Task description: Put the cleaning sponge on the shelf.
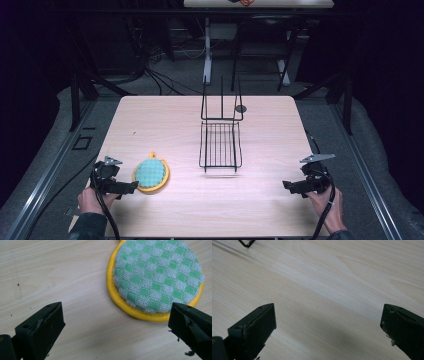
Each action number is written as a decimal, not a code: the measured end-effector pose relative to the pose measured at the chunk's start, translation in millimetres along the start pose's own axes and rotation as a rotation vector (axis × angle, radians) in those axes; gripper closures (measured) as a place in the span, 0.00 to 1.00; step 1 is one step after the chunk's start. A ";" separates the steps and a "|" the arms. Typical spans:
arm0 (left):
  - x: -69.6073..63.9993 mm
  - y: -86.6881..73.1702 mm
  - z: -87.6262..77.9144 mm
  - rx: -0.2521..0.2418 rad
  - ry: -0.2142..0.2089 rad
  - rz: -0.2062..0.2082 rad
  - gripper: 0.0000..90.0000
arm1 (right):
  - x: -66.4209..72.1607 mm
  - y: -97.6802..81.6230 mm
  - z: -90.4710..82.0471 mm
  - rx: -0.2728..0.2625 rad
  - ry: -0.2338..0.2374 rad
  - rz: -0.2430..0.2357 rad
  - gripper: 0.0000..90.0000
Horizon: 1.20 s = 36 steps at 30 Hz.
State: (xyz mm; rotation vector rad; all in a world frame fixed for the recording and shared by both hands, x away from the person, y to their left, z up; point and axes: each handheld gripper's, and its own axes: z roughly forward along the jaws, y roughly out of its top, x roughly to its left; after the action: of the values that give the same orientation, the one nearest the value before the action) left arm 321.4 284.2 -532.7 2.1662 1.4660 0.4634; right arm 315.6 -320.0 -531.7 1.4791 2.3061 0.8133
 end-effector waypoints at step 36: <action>-10.9 42.9 46.1 0.036 -0.077 -0.009 0.23 | 13.7 6.4 1.7 0.035 0.018 -0.087 0.09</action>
State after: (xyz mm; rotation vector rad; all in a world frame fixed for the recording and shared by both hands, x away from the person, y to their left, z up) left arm 374.5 251.5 -546.8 2.1794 1.4522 0.3494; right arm 315.2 -305.1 -528.4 1.3795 2.3911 0.7695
